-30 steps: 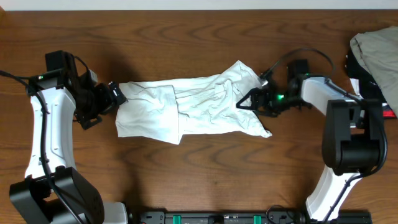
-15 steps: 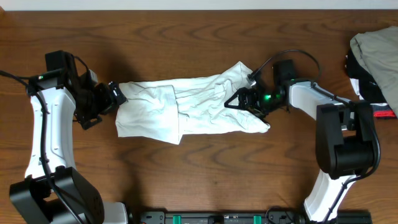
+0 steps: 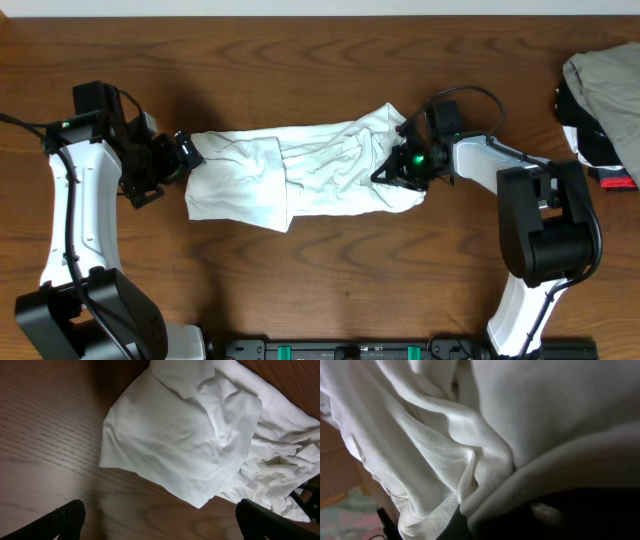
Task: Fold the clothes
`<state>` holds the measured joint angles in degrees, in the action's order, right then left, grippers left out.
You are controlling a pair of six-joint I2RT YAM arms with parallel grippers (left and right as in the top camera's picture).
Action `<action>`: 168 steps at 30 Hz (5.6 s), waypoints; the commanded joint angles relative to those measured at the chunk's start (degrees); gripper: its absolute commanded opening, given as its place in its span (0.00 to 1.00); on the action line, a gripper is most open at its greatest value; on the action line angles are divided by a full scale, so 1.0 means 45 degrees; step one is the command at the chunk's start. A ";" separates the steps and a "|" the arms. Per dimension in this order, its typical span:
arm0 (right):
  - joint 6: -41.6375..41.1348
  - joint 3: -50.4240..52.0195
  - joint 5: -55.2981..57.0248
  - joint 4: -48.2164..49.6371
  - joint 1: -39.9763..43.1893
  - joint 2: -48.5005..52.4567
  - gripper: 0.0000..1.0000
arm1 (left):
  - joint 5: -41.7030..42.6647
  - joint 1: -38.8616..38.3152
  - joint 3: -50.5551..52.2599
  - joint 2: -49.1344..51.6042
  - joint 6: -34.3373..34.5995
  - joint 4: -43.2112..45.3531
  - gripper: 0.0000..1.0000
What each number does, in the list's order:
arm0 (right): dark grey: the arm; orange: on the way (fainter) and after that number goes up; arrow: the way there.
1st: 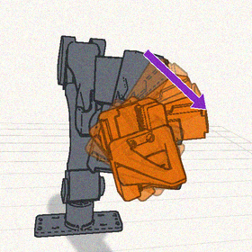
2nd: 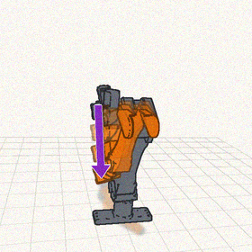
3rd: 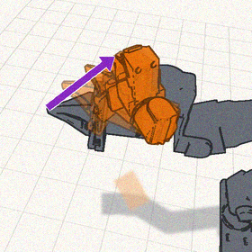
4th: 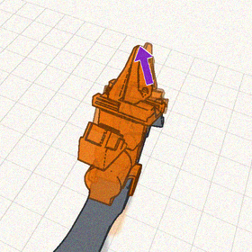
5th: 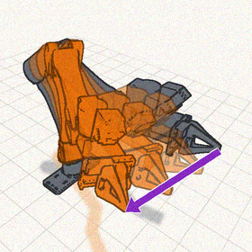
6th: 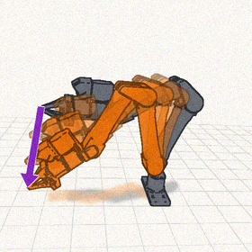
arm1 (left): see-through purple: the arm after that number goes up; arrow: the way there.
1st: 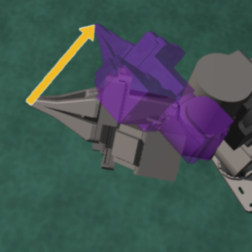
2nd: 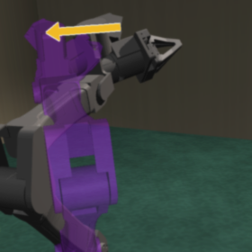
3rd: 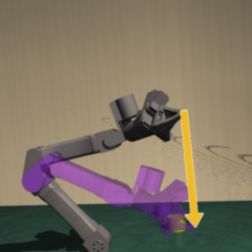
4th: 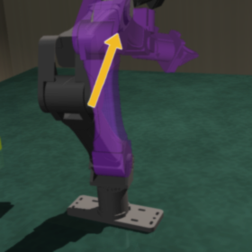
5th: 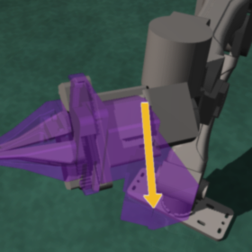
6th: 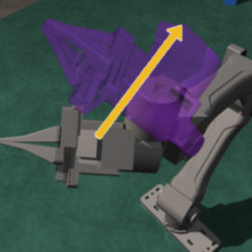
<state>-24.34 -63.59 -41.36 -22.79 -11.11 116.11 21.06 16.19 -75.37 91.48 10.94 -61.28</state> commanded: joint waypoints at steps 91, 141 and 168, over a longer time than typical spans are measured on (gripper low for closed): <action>-0.1909 -0.5819 0.5824 -0.2764 -0.6912 -0.0146 0.59 | 0.0121 0.0029 -0.0165 0.0005 0.0073 -0.0044 0.98; -0.4216 -0.6188 0.4799 -0.5489 -0.2871 0.0151 0.69 | 0.0121 0.0029 -0.0165 0.0005 0.0073 -0.0044 0.98; -0.5124 -0.6183 0.4745 -0.2191 -0.4158 0.0476 0.01 | 0.0121 0.0029 -0.0165 0.0005 0.0073 -0.0039 0.98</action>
<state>-46.15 -91.59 -19.75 -34.17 -28.42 117.91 21.08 16.19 -75.37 91.48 10.94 -61.28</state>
